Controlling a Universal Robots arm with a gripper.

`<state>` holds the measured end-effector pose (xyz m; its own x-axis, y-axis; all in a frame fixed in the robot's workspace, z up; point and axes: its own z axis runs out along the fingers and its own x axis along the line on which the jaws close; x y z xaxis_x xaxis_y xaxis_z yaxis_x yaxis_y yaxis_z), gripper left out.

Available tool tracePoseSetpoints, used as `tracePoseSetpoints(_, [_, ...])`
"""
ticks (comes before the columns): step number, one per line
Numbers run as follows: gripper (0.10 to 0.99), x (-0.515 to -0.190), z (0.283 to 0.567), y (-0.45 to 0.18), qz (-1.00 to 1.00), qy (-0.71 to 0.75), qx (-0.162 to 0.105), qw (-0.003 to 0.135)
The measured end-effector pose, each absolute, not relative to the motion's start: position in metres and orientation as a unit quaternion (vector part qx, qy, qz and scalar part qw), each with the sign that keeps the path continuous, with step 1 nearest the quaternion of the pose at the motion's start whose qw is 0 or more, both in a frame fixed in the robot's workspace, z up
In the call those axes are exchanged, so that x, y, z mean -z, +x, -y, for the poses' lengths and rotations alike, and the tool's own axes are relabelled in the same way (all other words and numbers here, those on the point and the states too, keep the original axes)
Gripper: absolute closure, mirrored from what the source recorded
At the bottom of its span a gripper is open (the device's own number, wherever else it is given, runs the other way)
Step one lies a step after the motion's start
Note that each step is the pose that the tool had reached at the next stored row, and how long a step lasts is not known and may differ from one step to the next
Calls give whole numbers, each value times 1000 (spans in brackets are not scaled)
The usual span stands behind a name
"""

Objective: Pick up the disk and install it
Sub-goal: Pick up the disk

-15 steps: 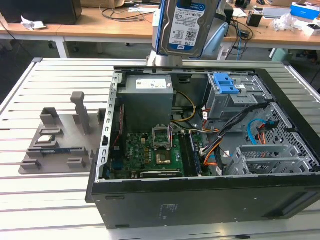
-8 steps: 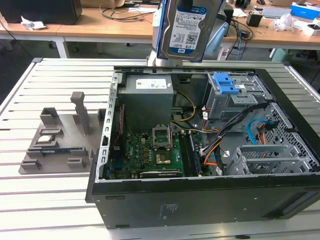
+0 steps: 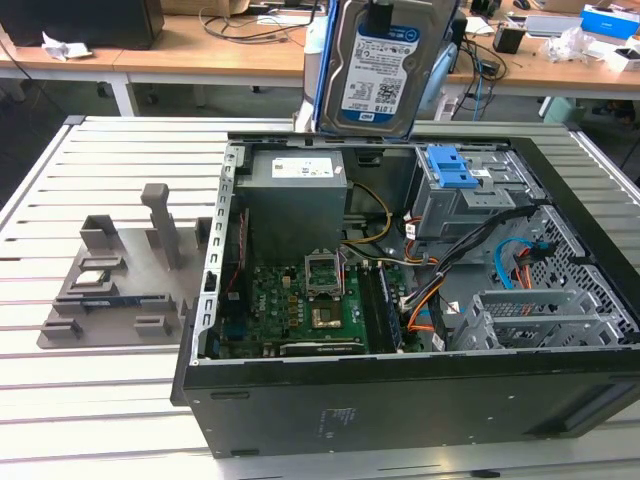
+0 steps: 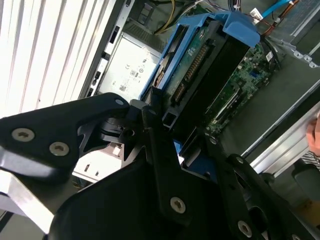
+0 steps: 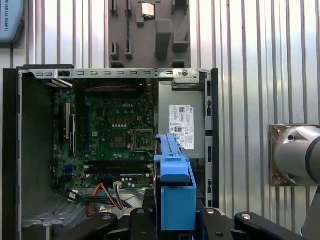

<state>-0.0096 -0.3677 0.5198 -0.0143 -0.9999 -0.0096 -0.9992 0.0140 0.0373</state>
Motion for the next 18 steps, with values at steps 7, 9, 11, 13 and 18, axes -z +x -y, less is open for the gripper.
tracePoseSetpoints(7, [718, -518, 379, -10, 712, 702, 15, 11])
tracePoseSetpoints(9, [718, -518, 381, -10, 712, 702, 15, 11])
tracePoseSetpoints(11, [718, -517, 382, -10, 712, 702, 15, 11])
tracePoseSetpoints(13, [718, -517, 384, -10, 712, 702, 15, 11])
tracePoseSetpoints(18, [718, -516, 390, -10, 712, 702, 14, 12])
